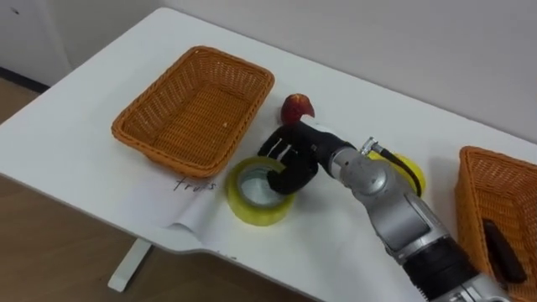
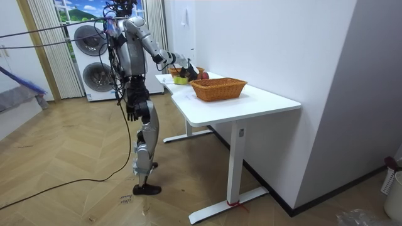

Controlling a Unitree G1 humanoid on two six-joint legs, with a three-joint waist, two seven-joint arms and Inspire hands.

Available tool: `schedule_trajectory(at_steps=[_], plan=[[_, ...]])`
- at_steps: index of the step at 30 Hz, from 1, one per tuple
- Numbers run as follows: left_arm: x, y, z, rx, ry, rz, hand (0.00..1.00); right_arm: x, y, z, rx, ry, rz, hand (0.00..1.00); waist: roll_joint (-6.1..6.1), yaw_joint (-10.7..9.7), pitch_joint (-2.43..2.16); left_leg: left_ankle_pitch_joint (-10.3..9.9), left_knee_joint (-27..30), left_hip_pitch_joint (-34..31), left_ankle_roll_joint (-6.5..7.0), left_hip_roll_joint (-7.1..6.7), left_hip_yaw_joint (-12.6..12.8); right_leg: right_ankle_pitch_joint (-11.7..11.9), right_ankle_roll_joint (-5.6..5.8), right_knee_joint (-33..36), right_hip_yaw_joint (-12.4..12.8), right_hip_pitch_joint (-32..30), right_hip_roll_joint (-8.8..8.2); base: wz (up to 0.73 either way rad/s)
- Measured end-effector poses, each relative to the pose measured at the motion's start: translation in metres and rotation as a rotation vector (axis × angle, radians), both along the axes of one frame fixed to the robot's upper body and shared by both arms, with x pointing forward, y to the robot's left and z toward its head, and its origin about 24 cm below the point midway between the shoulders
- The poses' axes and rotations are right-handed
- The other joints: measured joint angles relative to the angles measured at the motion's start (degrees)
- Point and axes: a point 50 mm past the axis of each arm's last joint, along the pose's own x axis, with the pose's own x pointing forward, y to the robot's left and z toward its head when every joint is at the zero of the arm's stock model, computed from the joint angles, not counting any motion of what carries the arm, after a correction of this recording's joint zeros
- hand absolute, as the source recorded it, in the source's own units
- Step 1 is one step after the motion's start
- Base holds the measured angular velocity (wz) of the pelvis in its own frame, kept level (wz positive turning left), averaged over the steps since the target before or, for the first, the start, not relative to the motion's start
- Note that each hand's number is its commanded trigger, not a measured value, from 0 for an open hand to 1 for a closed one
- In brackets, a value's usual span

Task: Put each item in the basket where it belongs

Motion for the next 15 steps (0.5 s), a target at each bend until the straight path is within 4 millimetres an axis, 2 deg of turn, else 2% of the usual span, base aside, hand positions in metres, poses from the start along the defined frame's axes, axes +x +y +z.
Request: schedule_trajectory(at_steps=[15], plan=[[0.010, 0.001, 0.001, 0.012, -0.041, 0.020, 0.00, -0.001, 0.001, 0.008, -0.048, 0.018, 0.069, 1.00, 0.15, -0.35, 0.06, 0.00, -0.15, 0.17, 0.01, -0.01, 0.22, 0.00, 0.00, 0.00, 0.56, -0.25, 0.00, 0.00]])
